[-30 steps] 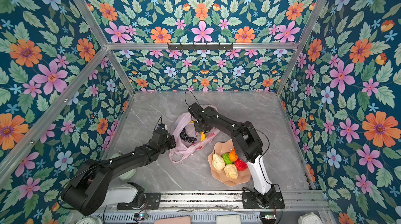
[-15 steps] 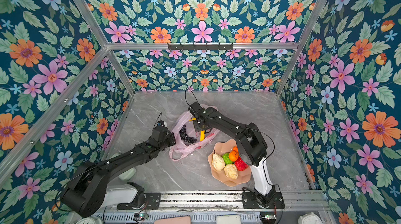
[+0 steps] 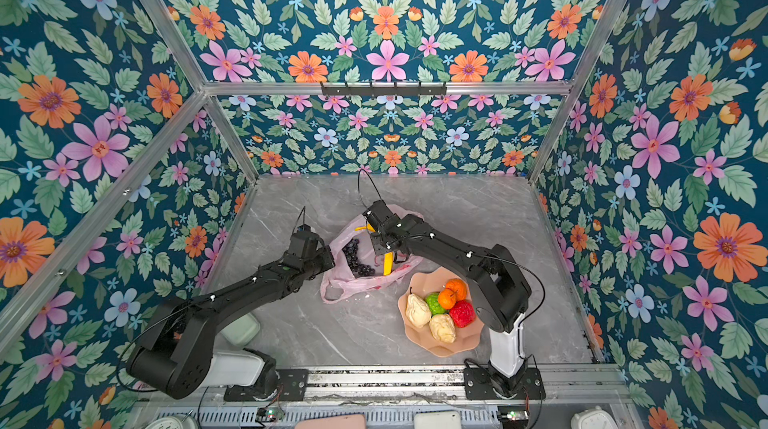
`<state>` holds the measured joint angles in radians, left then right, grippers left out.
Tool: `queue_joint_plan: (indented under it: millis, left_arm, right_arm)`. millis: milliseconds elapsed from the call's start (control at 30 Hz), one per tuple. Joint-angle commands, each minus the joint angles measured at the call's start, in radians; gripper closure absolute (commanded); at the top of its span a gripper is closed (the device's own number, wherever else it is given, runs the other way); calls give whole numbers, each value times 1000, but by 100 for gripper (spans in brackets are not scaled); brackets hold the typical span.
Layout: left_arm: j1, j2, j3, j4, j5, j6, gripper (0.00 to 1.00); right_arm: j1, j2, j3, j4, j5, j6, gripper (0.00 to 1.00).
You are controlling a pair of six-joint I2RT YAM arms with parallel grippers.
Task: Take the fake fruits out of the plastic bag
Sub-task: 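Lift the yellow banana out of the bag with the right gripper, then carry the banana over the peach bowl and lower it onto the fruits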
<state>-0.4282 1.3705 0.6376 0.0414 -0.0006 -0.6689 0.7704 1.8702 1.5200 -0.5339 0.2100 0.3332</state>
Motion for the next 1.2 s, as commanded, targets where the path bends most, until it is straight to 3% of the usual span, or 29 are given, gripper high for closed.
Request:
queue_joint_plan:
  millis: [0, 233, 367, 700, 1167]
  left_arm:
    - [-17, -19, -6, -10, 21, 69, 100]
    - [-50, -43, -3, -43, -8, 111, 100]
    - [-50, -55, -2, -57, -60, 87, 100]
    - [-50, -32, -15, -34, -80, 81, 100]
    - [-50, 15, -36, 22, -58, 84, 100]
  right_arm:
    - [-4, -19, 9, 73, 19, -8, 80]
    - [-22, 21, 138, 9, 97, 5, 81]
    - [-37, -27, 126, -25, 124, 22, 81]
    - [-50, -332, -72, -240, 154, 140, 80]
    - [-89, -664, -342, -517, 79, 372, 80]
